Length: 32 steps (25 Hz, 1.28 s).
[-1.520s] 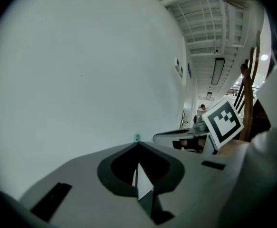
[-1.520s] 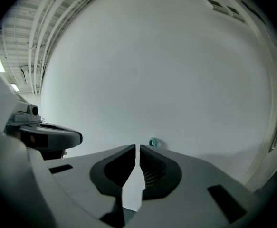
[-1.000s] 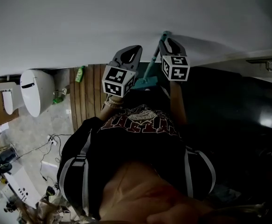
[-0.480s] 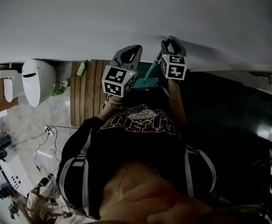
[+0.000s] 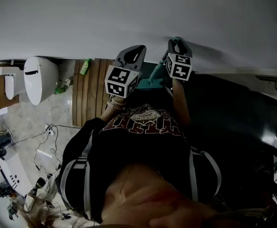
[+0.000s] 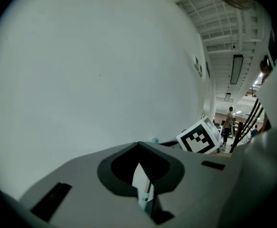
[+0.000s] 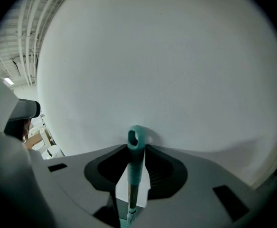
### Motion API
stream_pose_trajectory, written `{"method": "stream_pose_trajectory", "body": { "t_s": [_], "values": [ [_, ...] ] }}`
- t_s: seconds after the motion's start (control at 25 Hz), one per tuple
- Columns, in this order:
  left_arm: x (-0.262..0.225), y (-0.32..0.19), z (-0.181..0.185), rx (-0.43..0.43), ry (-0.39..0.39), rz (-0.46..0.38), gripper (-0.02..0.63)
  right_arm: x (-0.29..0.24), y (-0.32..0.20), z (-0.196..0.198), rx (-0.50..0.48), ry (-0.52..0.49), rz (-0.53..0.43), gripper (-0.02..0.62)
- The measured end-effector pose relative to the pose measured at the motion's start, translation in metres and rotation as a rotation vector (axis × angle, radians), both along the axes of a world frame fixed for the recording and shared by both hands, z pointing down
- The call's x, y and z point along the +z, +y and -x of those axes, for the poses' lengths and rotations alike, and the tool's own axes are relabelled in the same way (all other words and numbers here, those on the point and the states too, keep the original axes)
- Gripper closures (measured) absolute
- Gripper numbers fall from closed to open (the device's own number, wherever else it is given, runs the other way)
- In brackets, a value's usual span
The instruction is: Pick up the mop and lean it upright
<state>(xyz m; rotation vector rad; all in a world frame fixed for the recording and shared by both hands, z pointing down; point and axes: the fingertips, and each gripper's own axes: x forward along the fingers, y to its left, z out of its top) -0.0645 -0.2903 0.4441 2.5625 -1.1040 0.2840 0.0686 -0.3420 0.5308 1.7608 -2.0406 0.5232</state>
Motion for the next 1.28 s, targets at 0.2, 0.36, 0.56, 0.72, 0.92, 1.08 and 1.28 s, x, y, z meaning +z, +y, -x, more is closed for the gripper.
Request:
{"method": "stream_pose_trajectory", "body": {
  "t_s": [0.2, 0.36, 0.56, 0.72, 0.92, 1.08, 1.28],
  "values": [
    [0.001, -0.003, 0.003, 0.002, 0.004, 0.003, 0.56, 0.002, -0.002, 0.005, -0.016, -0.009, 0.009, 0.477],
    [0.0, -0.002, 0.0, 0.008, 0.009, 0.008, 0.56, 0.001, 0.001, 0.009, -0.034, -0.011, 0.008, 0.477],
    [-0.001, 0.002, -0.004, 0.021, 0.012, 0.005, 0.56, 0.0, 0.007, 0.013, -0.046, -0.008, 0.007, 0.477],
    [-0.001, 0.003, -0.009, 0.023, 0.012, 0.007, 0.56, -0.002, 0.013, 0.011, -0.053, -0.007, 0.006, 0.477],
    [0.004, 0.008, -0.017, 0.029, 0.01, 0.014, 0.56, -0.001, 0.023, 0.01, -0.067, -0.013, 0.004, 0.478],
    [0.004, 0.011, -0.018, 0.033, 0.006, 0.011, 0.56, -0.003, 0.032, 0.013, -0.083, -0.014, 0.007, 0.479],
    [0.005, 0.014, -0.02, 0.036, 0.007, 0.016, 0.56, -0.004, 0.041, 0.017, -0.106, -0.02, 0.015, 0.479]
  ]
}}
